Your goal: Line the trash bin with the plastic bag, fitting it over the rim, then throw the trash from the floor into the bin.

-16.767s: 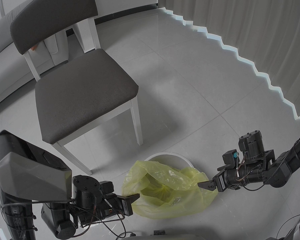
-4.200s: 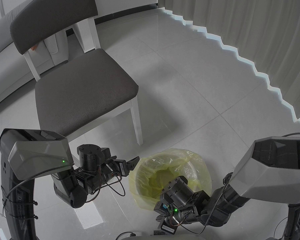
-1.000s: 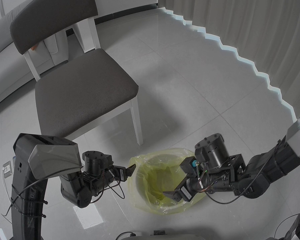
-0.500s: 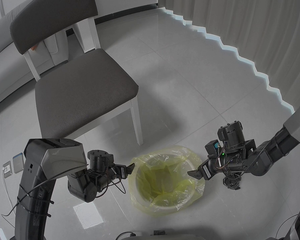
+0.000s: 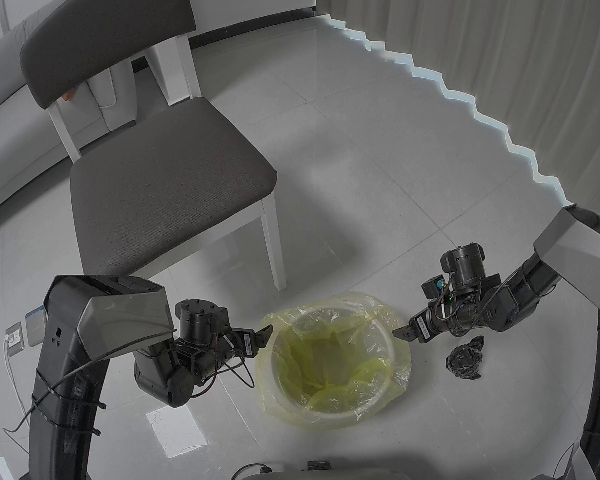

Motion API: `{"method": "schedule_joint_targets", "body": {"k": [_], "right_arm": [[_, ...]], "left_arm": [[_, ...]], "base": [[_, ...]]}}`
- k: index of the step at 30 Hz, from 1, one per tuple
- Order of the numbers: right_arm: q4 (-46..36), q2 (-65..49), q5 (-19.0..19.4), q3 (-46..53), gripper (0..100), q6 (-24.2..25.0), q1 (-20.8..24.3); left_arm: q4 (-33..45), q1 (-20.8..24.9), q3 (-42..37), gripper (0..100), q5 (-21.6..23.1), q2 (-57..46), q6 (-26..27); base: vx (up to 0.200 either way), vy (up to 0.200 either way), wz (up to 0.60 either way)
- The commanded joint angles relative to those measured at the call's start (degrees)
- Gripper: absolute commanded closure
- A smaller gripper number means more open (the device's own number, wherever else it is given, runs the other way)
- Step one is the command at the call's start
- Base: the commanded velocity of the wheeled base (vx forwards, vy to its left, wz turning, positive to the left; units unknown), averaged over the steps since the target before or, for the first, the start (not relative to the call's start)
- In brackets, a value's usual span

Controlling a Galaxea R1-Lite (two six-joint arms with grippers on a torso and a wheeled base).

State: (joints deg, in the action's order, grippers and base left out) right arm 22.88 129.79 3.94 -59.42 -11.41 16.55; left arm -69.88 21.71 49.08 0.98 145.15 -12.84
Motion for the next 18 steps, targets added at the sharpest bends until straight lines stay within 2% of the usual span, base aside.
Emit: {"method": "schedule_joint_targets", "body": {"k": [1,8,12,18], "right_arm": [[-0.12,5.12,0.11,-2.72,0,-0.10,-1.00],[-0.65,10.13,0.11,-7.64,0,-0.28,-0.91],[-5.22,12.41,0.11,-11.25,0,-0.89,-0.56],[-8.82,13.12,0.11,-13.27,0,-2.30,-0.47]], "left_arm": [[0.35,0.17,-0.12,0,-0.01,-0.40,0.00],[1.67,0.26,1.11,0,-0.01,1.36,0.36],[9.06,0.09,3.48,0,0.17,1.62,0.62],[9.94,0.61,4.45,0,0.61,1.71,0.62]], "base": [[0.000,0.000,0.00],[0.000,0.000,0.00],[0.000,0.000,0.00],[0.000,0.000,0.00]]}}
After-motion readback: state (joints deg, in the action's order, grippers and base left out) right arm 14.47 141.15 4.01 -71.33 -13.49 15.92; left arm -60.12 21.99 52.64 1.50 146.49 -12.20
